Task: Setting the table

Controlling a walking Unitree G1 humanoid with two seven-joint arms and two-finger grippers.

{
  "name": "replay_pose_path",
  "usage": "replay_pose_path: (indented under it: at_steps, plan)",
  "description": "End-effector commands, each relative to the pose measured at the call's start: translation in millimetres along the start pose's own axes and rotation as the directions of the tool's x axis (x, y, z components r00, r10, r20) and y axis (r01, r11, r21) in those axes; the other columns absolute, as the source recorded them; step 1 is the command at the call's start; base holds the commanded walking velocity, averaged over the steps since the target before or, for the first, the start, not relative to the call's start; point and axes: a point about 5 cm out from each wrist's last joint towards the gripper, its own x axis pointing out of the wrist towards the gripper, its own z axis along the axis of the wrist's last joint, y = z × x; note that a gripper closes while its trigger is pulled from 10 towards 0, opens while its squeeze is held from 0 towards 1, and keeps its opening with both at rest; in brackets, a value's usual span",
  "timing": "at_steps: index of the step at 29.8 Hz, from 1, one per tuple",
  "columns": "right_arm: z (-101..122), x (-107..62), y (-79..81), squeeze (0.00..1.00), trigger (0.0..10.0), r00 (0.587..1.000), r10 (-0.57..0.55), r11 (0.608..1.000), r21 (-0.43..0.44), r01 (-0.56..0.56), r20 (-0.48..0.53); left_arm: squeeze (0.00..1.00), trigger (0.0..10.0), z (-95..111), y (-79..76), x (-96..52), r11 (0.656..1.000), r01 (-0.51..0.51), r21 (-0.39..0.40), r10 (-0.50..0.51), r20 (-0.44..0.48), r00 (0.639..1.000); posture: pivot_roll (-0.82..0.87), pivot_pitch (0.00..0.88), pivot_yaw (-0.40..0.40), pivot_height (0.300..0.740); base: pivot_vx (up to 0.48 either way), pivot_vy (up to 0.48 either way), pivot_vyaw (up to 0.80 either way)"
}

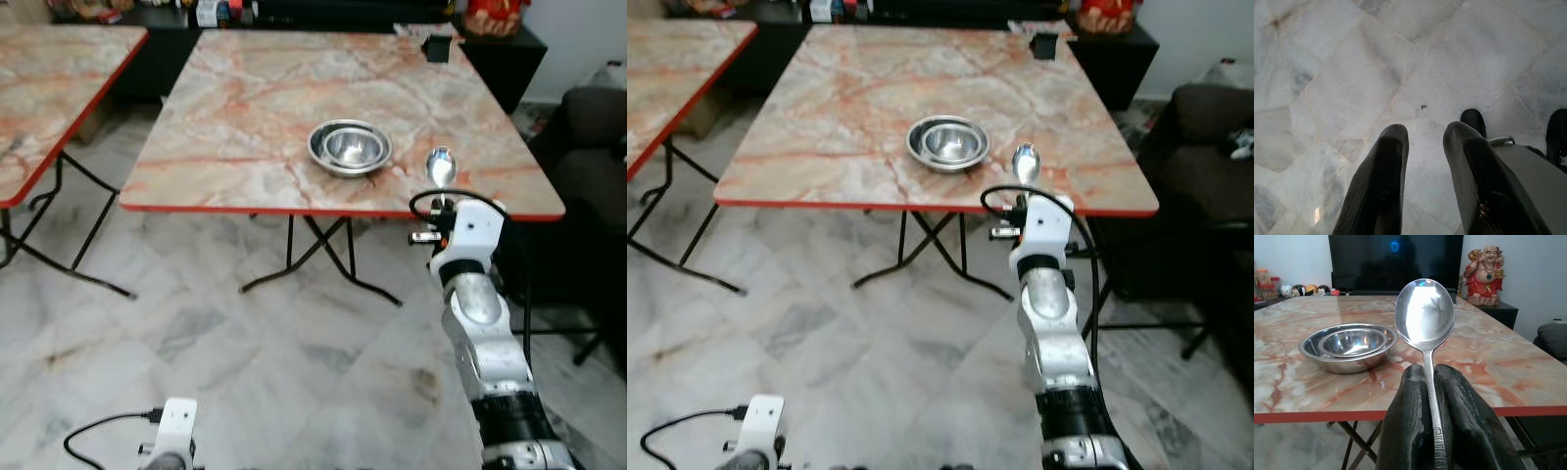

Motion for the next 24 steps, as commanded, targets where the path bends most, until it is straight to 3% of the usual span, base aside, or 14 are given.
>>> replay_pose_path:
  at_steps: [1, 24]
  plan:
    - [2.6, 1.1, 0.7, 0.0, 10.0, 1.0, 0.002, 1.0, 0.006, -0.002, 0.005, 0.0, 10.0, -5.2, 3.4, -0.8, 1.0, -0.007, -0.017, 0.007, -0.018, 1.0, -0.04, 0.134, -0.018, 0.74, 0.247, 0.0, 0.0]
    - [6.1, 3.1, 2.1, 0.0, 10.0, 1.0, -0.004, 1.0, 0.018, 0.003, 0.025, 0.0, 10.0, -5.6, 3.9, -0.6, 1.0, -0.009, -0.011, 0.008, -0.027, 1.0, -0.04, 0.132, -0.016, 0.74, 0.357, 0.0, 0.0]
